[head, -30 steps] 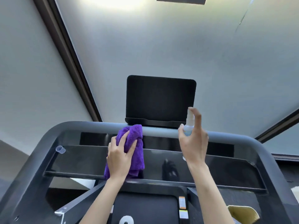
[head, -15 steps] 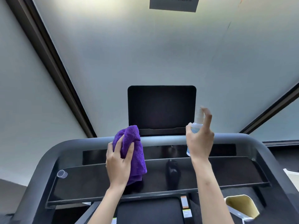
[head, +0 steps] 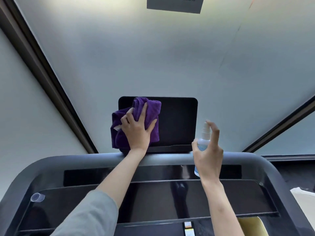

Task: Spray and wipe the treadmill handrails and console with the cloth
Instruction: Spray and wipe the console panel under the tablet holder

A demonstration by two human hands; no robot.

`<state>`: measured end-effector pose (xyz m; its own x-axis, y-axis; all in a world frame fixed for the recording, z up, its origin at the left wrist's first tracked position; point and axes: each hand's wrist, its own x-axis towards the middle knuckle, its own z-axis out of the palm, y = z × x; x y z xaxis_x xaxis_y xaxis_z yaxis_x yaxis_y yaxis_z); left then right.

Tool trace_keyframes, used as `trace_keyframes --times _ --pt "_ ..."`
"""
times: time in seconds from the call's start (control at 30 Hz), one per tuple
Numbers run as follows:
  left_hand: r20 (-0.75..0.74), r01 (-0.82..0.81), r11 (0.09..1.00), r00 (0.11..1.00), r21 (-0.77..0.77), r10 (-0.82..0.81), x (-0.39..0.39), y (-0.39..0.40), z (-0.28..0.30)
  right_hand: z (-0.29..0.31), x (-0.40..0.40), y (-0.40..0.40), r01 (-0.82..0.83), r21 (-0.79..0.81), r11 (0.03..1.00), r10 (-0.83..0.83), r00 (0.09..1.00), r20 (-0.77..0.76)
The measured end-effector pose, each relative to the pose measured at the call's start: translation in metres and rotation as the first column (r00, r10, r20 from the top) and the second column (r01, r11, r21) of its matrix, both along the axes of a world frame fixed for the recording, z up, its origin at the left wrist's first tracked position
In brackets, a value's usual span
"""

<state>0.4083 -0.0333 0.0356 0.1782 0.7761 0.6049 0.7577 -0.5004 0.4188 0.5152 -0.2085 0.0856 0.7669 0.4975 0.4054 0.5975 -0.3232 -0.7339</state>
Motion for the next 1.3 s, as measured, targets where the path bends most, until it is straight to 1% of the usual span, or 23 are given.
trace_keyframes --times 0.07,0.13,0.2,0.23,0.27,0.33,0.37,0.4,0.47,0.53,0.63,0.73,0.8,0.87,0.93,1.0,1.07,1.13,1.2,1.3 --pt "0.004 0.034 0.999 0.999 0.008 -0.034 -0.008 -0.006 -0.012 -0.001 0.005 0.004 -0.020 0.006 1.000 0.020 1.000 -0.010" --pt "0.001 0.093 0.995 0.996 -0.042 -0.093 -0.017 -0.013 -0.015 -0.002 0.006 0.010 -0.052 0.014 0.999 0.052 0.999 -0.014" --pt "0.035 0.129 0.987 0.991 -0.098 -0.127 -0.026 -0.018 -0.011 -0.002 0.006 0.017 -0.086 0.022 0.996 0.086 0.996 -0.019" --pt "0.070 0.122 0.988 0.991 -0.093 -0.116 -0.031 -0.019 -0.006 -0.001 0.006 0.019 -0.105 0.028 0.994 0.106 0.994 -0.023" --pt "0.118 0.088 0.994 0.990 -0.070 -0.079 -0.035 -0.017 -0.001 0.000 0.006 0.021 -0.121 0.035 0.992 0.122 0.992 -0.023" --pt "0.233 -0.044 0.999 0.972 -0.011 0.045 -0.041 -0.001 0.012 0.003 0.009 0.022 -0.141 0.048 0.989 0.141 0.990 -0.011" --pt "0.265 -0.097 0.995 0.960 0.009 0.091 -0.040 0.009 0.020 0.004 0.012 0.022 -0.146 0.051 0.988 0.146 0.989 0.001" --pt "0.268 -0.112 0.994 0.958 0.012 0.105 -0.037 0.020 0.026 0.006 0.014 0.021 -0.150 0.053 0.987 0.150 0.989 0.011" --pt "0.234 -0.077 0.997 0.969 -0.028 0.081 -0.025 0.034 0.032 0.006 0.019 0.019 -0.158 0.053 0.986 0.157 0.987 0.024" --pt "0.213 -0.074 0.995 0.973 -0.067 0.087 -0.016 0.035 0.026 0.005 0.020 0.016 -0.163 0.046 0.986 0.162 0.987 0.017" --pt "0.183 -0.079 0.996 0.979 -0.046 0.086 -0.018 0.020 0.007 0.001 0.019 0.011 -0.174 0.050 0.983 0.175 0.985 -0.007" --pt "0.110 -0.019 0.999 0.994 -0.045 0.024 -0.027 -0.001 -0.011 -0.001 0.018 0.010 -0.199 0.052 0.979 0.200 0.980 -0.007" --pt "0.114 0.037 0.997 0.993 -0.073 -0.028 -0.032 -0.014 -0.014 -0.001 0.017 0.011 -0.219 0.052 0.974 0.219 0.976 -0.005" --pt "0.142 0.043 0.999 0.989 -0.032 -0.038 -0.031 -0.015 -0.009 0.000 0.016 0.011 -0.231 0.056 0.971 0.231 0.973 -0.002" --pt "0.153 -0.018 0.999 0.988 0.049 0.010 -0.021 -0.003 0.004 0.002 0.017 0.013 -0.226 0.057 0.972 0.227 0.974 0.000" --pt "0.129 -0.063 0.992 0.990 0.105 0.049 -0.003 0.012 0.019 0.004 0.019 0.014 -0.212 0.060 0.975 0.212 0.977 0.007" --pt "0.081 -0.072 0.993 0.995 0.090 0.065 0.016 0.016 0.026 0.004 0.021 0.013 -0.202 0.059 0.978 0.202 0.979 0.008" --pt "0.084 -0.074 0.995 0.994 0.074 0.068 0.025 0.012 0.022 0.002 0.022 0.013 -0.206 0.060 0.977 0.207 0.978 -0.002" --pt "0.097 -0.034 0.997 0.995 0.062 0.028 0.022 0.004 0.011 -0.001 0.021 0.014 -0.214 0.064 0.975 0.215 0.976 -0.015" --pt "0.052 0.050 0.998 0.997 0.041 -0.052 0.012 -0.016 -0.007 -0.004 0.019 0.016 -0.239 0.070 0.969 0.241 0.970 -0.020"
